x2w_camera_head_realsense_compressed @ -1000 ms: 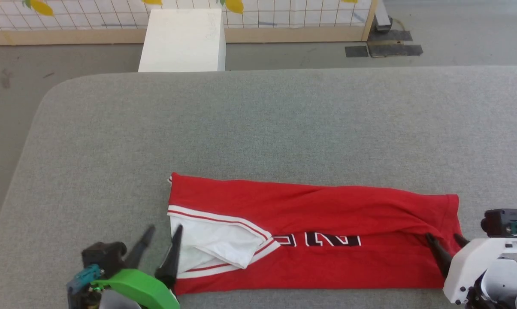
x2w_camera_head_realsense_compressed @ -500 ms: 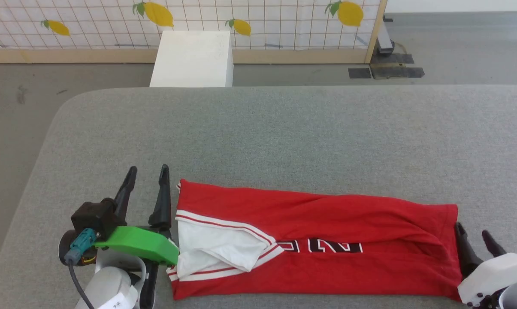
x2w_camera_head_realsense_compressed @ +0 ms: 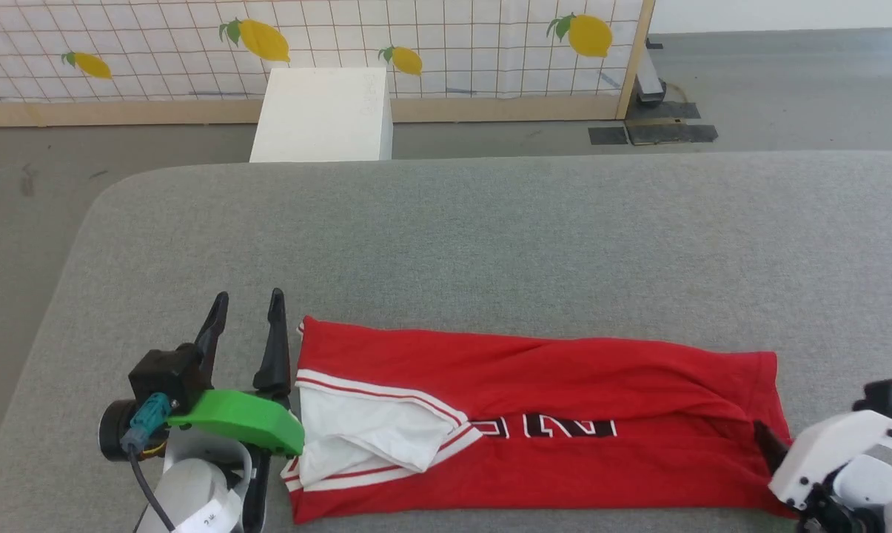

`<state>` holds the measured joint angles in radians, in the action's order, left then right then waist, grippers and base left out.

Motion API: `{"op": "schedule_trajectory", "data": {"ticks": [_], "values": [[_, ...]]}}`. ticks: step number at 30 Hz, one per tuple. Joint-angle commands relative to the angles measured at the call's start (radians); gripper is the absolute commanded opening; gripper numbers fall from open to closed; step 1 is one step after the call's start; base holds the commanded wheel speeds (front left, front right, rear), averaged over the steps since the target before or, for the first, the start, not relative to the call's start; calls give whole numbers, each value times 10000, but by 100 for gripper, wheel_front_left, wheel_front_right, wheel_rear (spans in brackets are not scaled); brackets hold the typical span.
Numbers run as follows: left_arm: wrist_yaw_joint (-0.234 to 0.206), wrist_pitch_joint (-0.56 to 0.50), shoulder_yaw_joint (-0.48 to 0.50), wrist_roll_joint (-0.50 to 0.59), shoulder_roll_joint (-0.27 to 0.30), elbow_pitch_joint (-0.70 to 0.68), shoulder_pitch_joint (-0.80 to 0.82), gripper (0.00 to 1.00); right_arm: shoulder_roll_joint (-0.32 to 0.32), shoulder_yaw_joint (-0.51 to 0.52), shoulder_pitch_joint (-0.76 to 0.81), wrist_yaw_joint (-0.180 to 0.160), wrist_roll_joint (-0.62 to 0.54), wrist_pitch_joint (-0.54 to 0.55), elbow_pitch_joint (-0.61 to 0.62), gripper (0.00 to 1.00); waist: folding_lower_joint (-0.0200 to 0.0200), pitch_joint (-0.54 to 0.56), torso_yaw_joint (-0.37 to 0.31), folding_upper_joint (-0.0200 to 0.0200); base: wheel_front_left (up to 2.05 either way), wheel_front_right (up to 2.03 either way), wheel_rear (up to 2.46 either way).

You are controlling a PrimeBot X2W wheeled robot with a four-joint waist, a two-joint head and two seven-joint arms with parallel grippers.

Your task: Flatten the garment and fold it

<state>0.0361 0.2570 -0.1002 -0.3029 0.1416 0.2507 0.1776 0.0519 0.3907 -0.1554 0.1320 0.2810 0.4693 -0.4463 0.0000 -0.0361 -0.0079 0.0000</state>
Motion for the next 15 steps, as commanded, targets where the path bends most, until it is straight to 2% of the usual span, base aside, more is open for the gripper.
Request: {"op": "schedule_trajectory", "data": {"ticks": [1,7,8,9,10,11,12,15], "values": [[108,46,105,170,-118,54,190,100,-14,-31,-302,-13,-75,171,-264,100,0,-16,13,0,0,0,0],[333,47,377,478,-368,203,259,100,-15,-229,-548,-13,-309,1479,-1019,100,0,-63,77,0,0,0,0],[363,47,409,508,-399,213,262,100,-15,-281,-560,-13,-297,1636,-1068,84,0,-75,80,0,0,0,0],[404,47,447,535,-437,225,267,100,-15,-331,-574,-13,-258,1794,-1101,49,0,-91,81,0,0,0,0],[438,47,469,557,-462,241,271,100,-15,-377,-586,-13,-228,1878,-1098,25,0,-105,82,0,0,0,0],[475,47,496,587,-492,256,281,100,-15,-415,-594,-13,-197,1908,-1053,6,0,-121,82,0,0,0,0],[502,47,523,597,-517,269,289,100,-15,-437,-593,-13,-174,1914,-1012,0,0,-131,81,0,0,0,0],[578,47,644,594,-602,323,317,100,-16,-576,-539,-13,-110,1850,-774,0,0,-155,81,0,0,0,0]]}}
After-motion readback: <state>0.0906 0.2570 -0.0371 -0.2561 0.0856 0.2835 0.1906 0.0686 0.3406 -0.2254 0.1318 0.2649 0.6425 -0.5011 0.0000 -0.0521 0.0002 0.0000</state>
